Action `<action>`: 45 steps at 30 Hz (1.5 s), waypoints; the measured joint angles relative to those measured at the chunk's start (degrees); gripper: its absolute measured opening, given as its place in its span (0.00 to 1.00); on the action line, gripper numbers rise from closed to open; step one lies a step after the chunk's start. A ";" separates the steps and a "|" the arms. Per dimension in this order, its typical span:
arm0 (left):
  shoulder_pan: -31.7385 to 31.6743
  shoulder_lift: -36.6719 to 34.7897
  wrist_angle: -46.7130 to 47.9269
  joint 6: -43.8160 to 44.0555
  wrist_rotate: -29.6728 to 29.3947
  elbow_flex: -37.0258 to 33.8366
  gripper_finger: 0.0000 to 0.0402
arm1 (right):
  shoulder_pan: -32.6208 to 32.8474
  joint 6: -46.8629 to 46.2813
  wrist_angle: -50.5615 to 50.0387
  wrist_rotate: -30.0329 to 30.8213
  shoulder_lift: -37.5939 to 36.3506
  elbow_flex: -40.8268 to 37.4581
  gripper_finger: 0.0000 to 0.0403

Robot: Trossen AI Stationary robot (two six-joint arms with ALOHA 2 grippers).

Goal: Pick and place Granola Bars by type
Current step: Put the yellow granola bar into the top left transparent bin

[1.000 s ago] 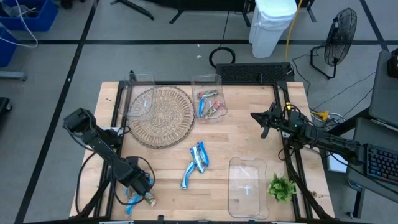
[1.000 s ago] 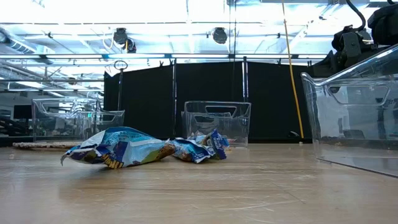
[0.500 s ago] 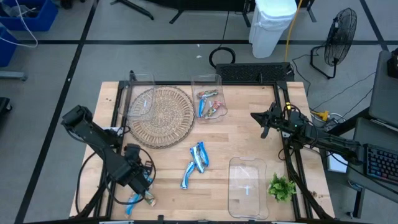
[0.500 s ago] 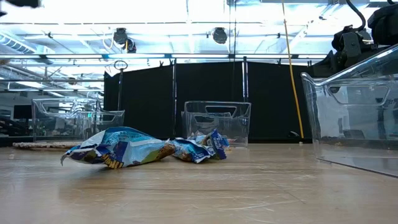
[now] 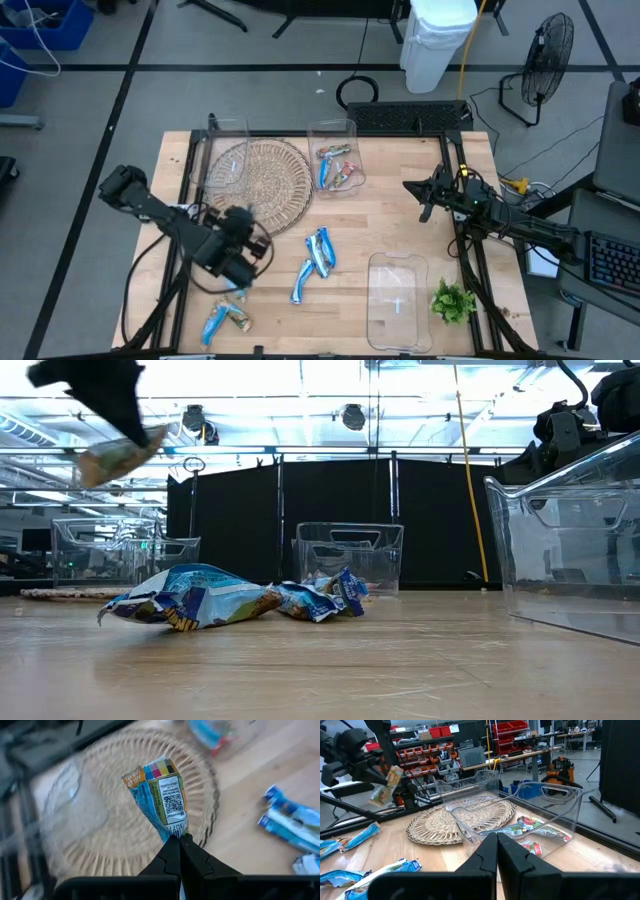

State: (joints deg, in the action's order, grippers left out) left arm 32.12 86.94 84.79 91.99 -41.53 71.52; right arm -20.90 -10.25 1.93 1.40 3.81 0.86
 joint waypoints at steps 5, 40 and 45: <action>-4.09 -0.18 -11.12 -17.88 -3.74 -0.03 0.00 | 0.01 0.00 0.00 0.01 0.01 0.00 0.00; -21.12 -58.81 -106.65 -91.51 14.96 -58.22 0.00 | 0.00 0.01 0.28 0.03 -0.01 0.00 0.00; -26.61 -64.24 -103.75 -93.92 6.80 -58.14 0.00 | -0.01 0.01 0.28 0.01 -0.01 0.00 0.00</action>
State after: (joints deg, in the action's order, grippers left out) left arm 5.52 22.70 -18.96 -1.94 -34.74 13.39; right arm -20.91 -10.24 2.22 1.42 3.79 0.86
